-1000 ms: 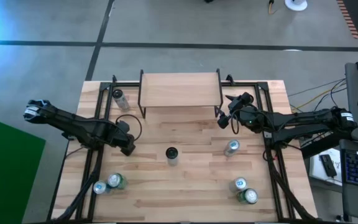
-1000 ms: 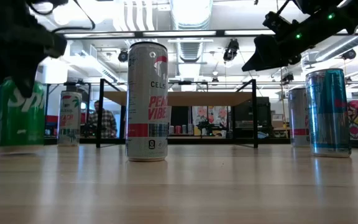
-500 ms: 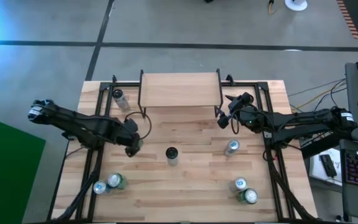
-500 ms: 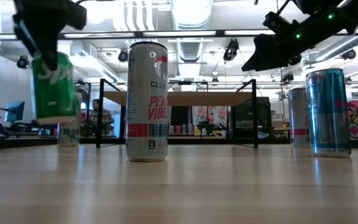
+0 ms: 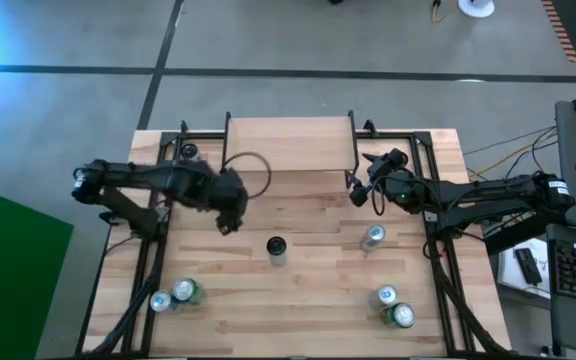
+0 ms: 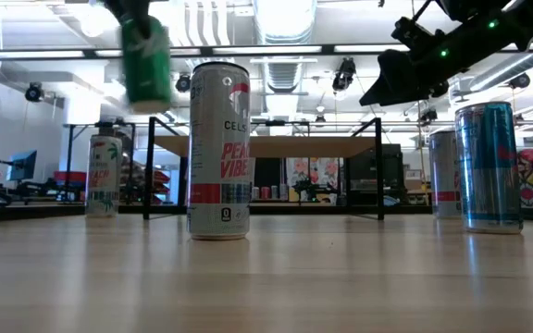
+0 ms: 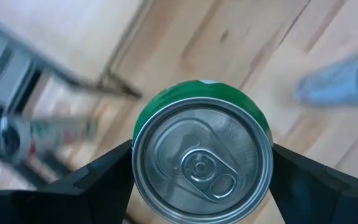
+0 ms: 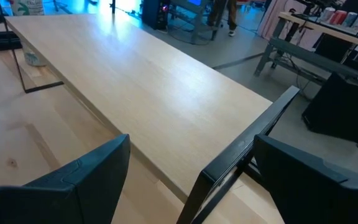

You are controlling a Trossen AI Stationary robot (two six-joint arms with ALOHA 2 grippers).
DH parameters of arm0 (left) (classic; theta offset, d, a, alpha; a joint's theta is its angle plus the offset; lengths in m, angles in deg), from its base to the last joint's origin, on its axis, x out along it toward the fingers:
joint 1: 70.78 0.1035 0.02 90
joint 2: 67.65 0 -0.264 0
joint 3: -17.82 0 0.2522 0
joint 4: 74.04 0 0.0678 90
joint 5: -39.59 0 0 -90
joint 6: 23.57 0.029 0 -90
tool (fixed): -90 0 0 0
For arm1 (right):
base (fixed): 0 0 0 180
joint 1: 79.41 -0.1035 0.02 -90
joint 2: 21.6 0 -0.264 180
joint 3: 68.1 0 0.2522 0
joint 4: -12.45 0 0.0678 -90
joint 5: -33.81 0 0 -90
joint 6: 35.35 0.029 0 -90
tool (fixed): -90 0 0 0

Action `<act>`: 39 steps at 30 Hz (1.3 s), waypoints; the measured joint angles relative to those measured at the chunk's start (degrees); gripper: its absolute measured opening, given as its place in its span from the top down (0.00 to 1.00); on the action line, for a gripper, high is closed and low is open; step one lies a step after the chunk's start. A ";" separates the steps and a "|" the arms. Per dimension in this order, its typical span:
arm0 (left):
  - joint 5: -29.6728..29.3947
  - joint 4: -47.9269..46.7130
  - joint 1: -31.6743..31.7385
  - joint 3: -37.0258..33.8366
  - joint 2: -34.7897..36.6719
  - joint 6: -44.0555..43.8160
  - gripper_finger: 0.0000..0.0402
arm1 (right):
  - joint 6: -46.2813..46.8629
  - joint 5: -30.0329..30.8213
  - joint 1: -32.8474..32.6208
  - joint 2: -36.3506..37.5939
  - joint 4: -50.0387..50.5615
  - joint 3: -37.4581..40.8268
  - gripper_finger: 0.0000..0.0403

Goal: Place canned beverage on shelf
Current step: Put the top left green soda can on the shelf

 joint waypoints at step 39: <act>7.30 0.38 45.02 28.46 -19.74 51.51 0.25 | -0.52 -2.78 6.15 -0.24 3.42 0.33 0.18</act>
